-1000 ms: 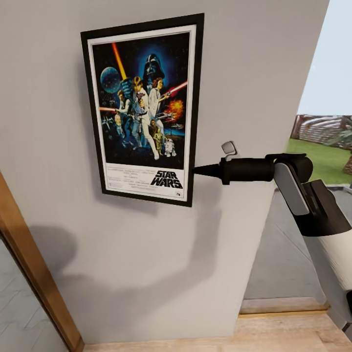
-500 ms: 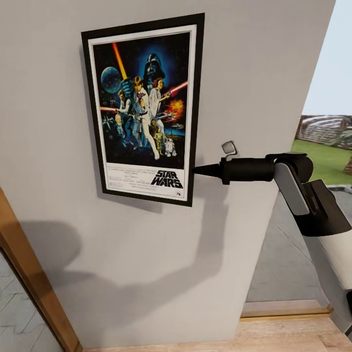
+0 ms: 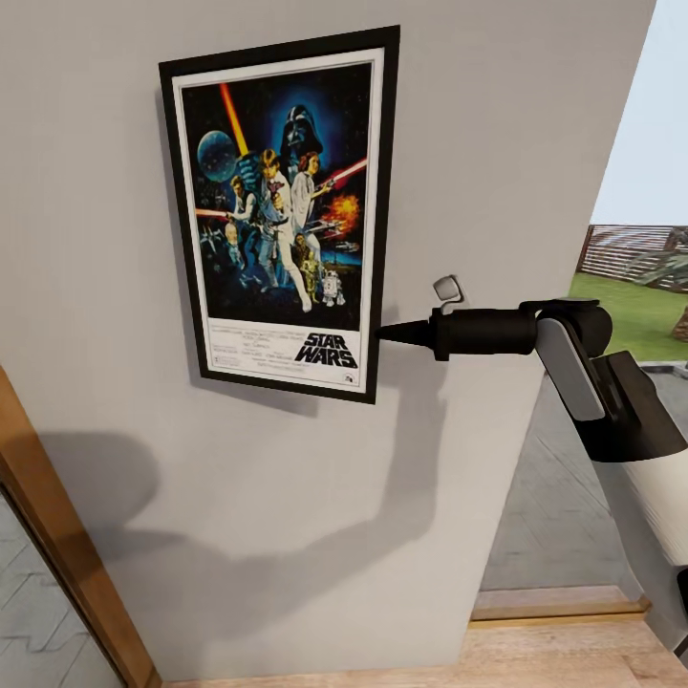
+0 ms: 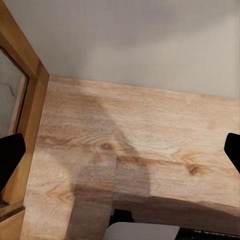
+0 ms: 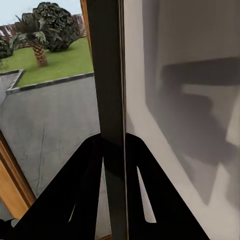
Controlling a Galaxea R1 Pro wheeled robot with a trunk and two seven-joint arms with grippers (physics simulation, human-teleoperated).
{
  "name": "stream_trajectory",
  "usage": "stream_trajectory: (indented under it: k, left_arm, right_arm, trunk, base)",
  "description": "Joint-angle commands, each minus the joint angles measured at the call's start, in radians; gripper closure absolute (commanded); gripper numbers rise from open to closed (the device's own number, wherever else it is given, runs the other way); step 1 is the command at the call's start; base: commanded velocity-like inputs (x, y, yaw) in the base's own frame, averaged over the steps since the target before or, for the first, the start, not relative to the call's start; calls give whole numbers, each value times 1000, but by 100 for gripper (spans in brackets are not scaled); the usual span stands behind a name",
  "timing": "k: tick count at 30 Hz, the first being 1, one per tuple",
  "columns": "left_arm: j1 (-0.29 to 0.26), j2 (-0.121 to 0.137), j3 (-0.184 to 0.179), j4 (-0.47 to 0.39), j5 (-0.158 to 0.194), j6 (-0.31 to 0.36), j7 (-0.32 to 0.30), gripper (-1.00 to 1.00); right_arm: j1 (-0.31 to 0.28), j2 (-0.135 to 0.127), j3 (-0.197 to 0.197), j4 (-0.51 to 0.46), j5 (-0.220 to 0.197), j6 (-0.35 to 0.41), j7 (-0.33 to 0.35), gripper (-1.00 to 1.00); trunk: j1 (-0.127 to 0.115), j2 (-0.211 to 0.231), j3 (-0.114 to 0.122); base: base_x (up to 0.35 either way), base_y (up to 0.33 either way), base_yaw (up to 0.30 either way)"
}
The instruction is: Pick up the poster from the kitchen countertop and hang it on one of the wall nails in the kitchen.
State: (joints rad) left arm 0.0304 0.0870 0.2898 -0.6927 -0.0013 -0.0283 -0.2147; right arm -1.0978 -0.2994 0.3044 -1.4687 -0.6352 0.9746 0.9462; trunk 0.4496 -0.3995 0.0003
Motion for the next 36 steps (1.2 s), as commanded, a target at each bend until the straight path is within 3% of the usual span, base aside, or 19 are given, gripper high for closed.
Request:
stream_trajectory:
  k: [1,24,27,29,36]
  left_arm:
    - [0,0,3,0,0,-1,-6,-100]
    - [0,-4,3,0,0,-1,-5,-100]
    - [0,-4,3,0,0,-1,-5,-100]
    - [0,-4,3,-1,0,-1,-5,-100]
    - [0,-4,3,-1,0,-2,-5,-100]
  right_arm:
    - [-1,-1,1,0,-3,5,2,100]
    - [-1,-1,3,-2,-2,2,2,100]
    - [-1,-1,7,-2,-4,-31,4,100]
    - [4,-1,12,-2,-2,-70,45,100]
    - [15,-1,14,-2,-1,-94,53,100]
  trunk:
    - [0,-1,0]
    - [0,-1,0]
    - [0,-1,0]
    - [0,-1,0]
    - [0,-1,0]
  base:
    - [0,0,0]
    - [0,0,0]
    - [0,0,0]
    - [0,0,0]
    - [0,0,0]
